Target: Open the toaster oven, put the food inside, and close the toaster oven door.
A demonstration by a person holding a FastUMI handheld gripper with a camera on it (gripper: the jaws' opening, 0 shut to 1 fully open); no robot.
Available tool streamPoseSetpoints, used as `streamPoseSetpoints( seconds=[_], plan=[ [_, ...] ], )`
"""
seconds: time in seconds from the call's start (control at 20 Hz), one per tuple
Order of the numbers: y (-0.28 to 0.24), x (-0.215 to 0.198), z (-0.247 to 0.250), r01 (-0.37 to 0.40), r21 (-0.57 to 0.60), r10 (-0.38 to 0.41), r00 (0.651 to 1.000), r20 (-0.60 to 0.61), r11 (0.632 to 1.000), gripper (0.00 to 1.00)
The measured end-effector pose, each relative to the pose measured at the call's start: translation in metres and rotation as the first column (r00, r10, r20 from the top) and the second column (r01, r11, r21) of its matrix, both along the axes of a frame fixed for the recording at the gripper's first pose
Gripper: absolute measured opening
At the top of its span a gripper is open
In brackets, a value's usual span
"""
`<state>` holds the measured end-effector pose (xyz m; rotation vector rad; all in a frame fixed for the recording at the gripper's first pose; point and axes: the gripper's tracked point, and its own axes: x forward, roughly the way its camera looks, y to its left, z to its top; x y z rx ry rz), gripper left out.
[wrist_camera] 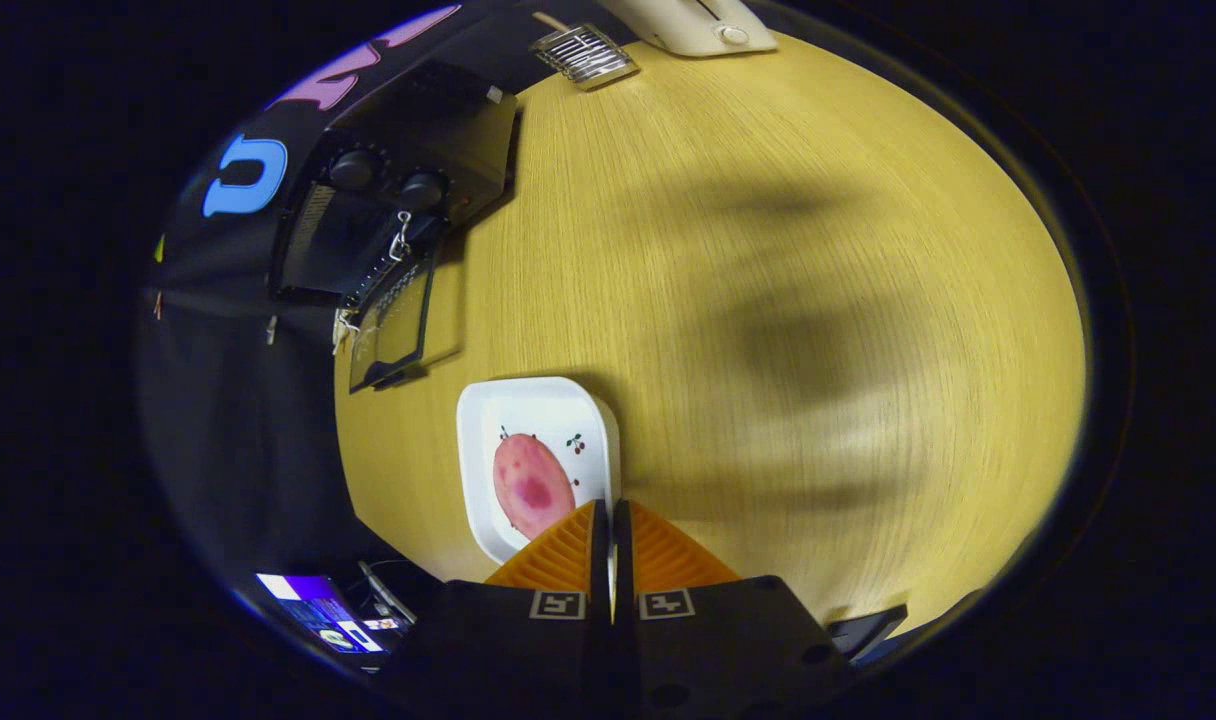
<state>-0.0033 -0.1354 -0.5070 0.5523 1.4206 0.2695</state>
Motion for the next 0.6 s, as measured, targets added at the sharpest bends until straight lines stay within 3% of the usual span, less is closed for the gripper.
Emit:
streamPoseSetpoints(
  seconds=[0.35,0.6],
  plan=[
    [0.028,-0.02,0.045,0.234,0.166,-0.236,0.972,-0.005,0.958,0.05],
    [0.082,-0.014,0.081,0.459,0.272,-0.461,0.885,-0.06,0.846,0.05]
  ],
)
